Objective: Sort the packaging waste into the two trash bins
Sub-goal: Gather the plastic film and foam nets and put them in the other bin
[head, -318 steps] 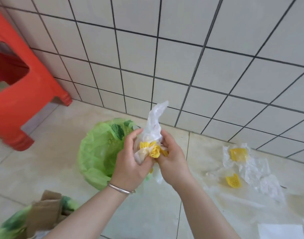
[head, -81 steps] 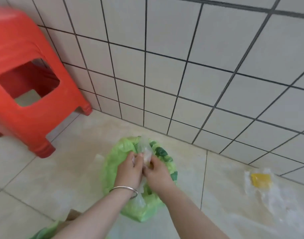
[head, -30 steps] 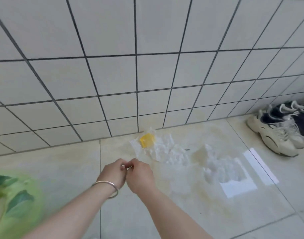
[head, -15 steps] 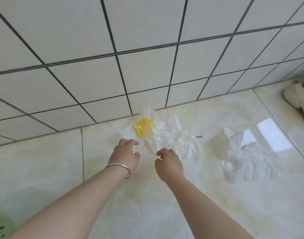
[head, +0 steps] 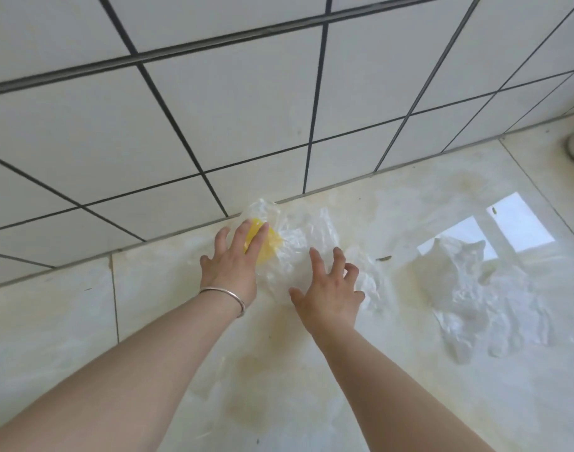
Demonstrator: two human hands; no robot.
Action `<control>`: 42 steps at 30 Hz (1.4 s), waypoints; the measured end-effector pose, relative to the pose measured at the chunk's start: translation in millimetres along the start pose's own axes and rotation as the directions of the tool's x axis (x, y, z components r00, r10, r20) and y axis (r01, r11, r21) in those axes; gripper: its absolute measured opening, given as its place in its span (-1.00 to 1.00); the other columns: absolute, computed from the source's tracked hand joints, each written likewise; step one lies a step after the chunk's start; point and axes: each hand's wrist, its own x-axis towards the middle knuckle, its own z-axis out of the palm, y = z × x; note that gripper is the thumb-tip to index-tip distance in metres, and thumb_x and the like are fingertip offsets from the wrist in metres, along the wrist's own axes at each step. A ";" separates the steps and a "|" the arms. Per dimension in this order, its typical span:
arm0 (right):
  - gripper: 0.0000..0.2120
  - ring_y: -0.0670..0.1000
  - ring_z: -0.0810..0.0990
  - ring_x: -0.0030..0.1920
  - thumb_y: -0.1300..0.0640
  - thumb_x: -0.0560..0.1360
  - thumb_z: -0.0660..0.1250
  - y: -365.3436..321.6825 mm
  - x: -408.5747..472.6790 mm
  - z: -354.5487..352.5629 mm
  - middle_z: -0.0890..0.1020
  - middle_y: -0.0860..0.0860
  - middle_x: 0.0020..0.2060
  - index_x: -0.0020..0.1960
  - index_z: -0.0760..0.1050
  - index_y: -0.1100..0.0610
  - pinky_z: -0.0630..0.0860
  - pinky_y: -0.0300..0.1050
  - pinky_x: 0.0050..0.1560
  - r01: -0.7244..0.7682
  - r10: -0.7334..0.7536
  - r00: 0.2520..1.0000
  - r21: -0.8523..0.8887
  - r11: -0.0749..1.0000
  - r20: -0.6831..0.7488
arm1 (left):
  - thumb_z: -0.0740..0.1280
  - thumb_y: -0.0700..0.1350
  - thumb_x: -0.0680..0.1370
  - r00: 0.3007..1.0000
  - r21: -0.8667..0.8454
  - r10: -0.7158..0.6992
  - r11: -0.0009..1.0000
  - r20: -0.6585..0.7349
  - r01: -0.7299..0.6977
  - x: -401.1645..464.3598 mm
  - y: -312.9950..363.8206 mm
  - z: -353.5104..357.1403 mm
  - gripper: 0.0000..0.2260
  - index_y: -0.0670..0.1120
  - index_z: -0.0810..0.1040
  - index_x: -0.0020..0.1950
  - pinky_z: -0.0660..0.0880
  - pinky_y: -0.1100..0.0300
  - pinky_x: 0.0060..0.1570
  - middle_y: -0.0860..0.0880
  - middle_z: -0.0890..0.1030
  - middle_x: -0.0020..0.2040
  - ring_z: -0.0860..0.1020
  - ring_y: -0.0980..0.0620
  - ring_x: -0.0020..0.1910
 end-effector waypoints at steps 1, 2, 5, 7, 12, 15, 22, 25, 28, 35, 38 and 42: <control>-0.33 0.12 0.08 0.43 -0.15 0.47 0.26 1.4 0.5 2.7 -0.02 -0.02 0.48 0.47 0.01 -0.14 0.34 0.13 0.19 -0.004 0.004 1.000 -0.002 1.000 0.008 | 0.25 -0.25 0.46 1.000 -0.006 -0.010 1.000 0.014 0.010 2.5 -1.2 1.3 -0.17 0.26 -0.20 0.47 0.46 -0.08 0.14 0.16 -0.15 0.51 -0.02 -0.12 0.48; -0.36 0.12 0.09 0.42 -0.13 0.46 0.26 2.9 0.8 5.5 0.00 -0.02 0.48 0.45 0.05 -0.15 0.33 0.13 0.18 -0.005 0.005 1.000 -0.007 1.000 0.008 | 0.25 -0.22 0.48 0.999 -0.012 -0.017 1.000 0.036 0.017 4.9 -3.2 2.9 -0.20 0.28 -0.17 0.47 0.47 -0.07 0.12 0.16 -0.14 0.50 0.01 -0.12 0.47; -0.43 0.12 0.11 0.41 -0.11 0.47 0.24 6.5 -0.8 11.6 0.07 -0.04 0.45 0.42 0.11 -0.14 0.35 0.13 0.15 0.009 -0.009 1.000 -0.025 1.000 -0.001 | 0.29 -0.06 0.51 0.993 -0.059 -0.030 0.998 0.111 0.037 7.9 -11.2 10.7 -0.33 0.29 -0.02 0.47 0.48 -0.06 0.15 0.14 -0.04 0.51 0.13 -0.14 0.39; -0.50 0.13 0.11 0.41 -0.08 0.50 0.22 6.7 -1.2 14.0 0.08 -0.04 0.45 0.39 0.16 -0.13 0.36 0.10 0.12 0.016 -0.016 1.000 -0.023 1.000 -0.007 | 0.29 -0.01 0.51 0.992 -0.065 -0.044 0.997 0.120 0.052 6.3 -13.1 14.9 -0.41 0.26 0.10 0.46 0.49 -0.04 0.14 0.10 0.07 0.49 0.19 -0.15 0.34; -0.72 0.13 0.07 0.45 0.07 0.54 0.19 2.1 -10.5 23.5 0.10 -0.04 0.47 0.25 0.34 -0.06 0.34 0.05 0.08 0.020 -0.020 1.000 -0.018 1.000 -0.021 | 0.34 -0.12 0.48 0.999 -0.133 -0.032 0.991 0.011 0.034 -7.4 -14.0 20.5 -0.63 0.07 0.43 0.28 0.50 -0.05 0.08 -0.03 0.31 0.34 0.30 -0.19 0.21; -0.78 0.12 0.04 0.47 0.05 0.55 0.17 4.5 -18.7 26.4 0.12 -0.04 0.46 0.19 0.41 -0.02 0.34 0.04 0.10 0.060 -0.060 0.998 -0.007 0.998 -0.010 | 0.33 -0.16 0.49 0.999 -0.174 -0.041 0.984 0.016 0.043 -18.3 -14.3 23.6 -0.71 -0.05 0.49 0.21 0.44 -0.01 0.11 -0.09 0.34 0.29 0.36 -0.19 0.14; -0.77 0.09 0.59 0.15 -0.03 0.18 0.57 10.7 -41.8 28.5 0.63 -0.05 0.04 -0.21 0.64 -0.01 0.55 -0.02 -0.07 0.211 -0.217 0.954 -0.055 0.976 -0.208 | 0.34 -0.13 0.47 0.999 -0.333 -0.042 0.942 0.008 0.042 -49.3 -3.6 21.8 -0.83 -0.20 0.54 -0.01 0.38 0.12 -0.06 -0.12 0.49 0.13 0.53 -0.18 0.05; -0.77 0.05 0.65 0.03 0.01 0.11 0.57 12.1 -53.4 34.8 0.66 -0.09 -0.10 -0.27 0.63 0.01 0.56 -0.14 -0.11 0.327 -0.324 0.909 -0.033 0.944 -0.260 | 0.33 -0.15 0.45 1.000 -0.367 -0.009 0.930 0.005 0.010 -65.7 11.6 15.4 -0.82 -0.20 0.52 0.00 0.41 0.08 -0.05 -0.14 0.55 0.07 0.53 -0.20 0.06; -0.90 -0.03 0.56 -0.12 0.02 0.26 0.34 11.1 -63.5 33.9 0.58 -0.12 -0.29 -0.28 0.57 0.04 0.42 -0.27 -0.21 0.413 -0.382 0.852 0.013 0.911 -0.359 | 0.29 -0.20 0.44 0.998 -0.454 -0.063 0.889 -0.006 0.054 -81.7 24.9 5.0 -0.89 -0.11 0.37 -0.13 0.33 0.11 -0.23 -0.12 0.54 -0.18 0.51 -0.24 -0.07; -0.79 -0.01 0.52 -0.42 0.27 0.20 0.35 15.5 -83.2 21.0 0.51 -0.05 -0.39 -0.17 0.50 0.11 0.38 -0.23 -0.43 0.446 -0.351 0.840 0.159 0.881 -0.413 | 0.28 0.09 0.30 0.991 -0.893 0.014 0.437 0.130 0.111 -119.3 57.5 -12.8 -0.56 -0.02 0.45 0.14 0.42 0.18 0.12 -0.06 0.51 0.09 0.51 0.01 0.09; -0.66 0.04 0.50 -0.45 0.27 0.23 0.39 30.7 -86.8 14.6 0.53 -0.01 -0.37 -0.06 0.37 0.12 0.29 -0.21 -0.44 0.435 -0.305 0.849 0.244 0.867 -0.433 | 0.31 0.17 0.45 0.980 -0.930 -0.020 0.311 0.200 0.196 -117.0 83.4 -15.8 -0.69 -0.04 0.43 0.00 0.38 0.19 0.10 -0.02 0.45 0.02 0.50 0.04 0.01; -0.55 0.14 0.58 -0.12 0.20 0.41 0.24 54.7 -88.2 -6.7 0.63 0.05 -0.03 0.24 0.21 -0.06 0.34 -0.13 -0.17 0.379 -0.198 0.906 0.511 0.771 -0.373 | 0.25 -0.03 0.56 0.972 -0.943 -0.118 0.242 0.203 0.227 -98.5 109.0 -19.2 -0.84 0.02 0.38 -0.21 0.38 0.19 -0.13 0.02 0.50 -0.16 0.49 0.01 -0.17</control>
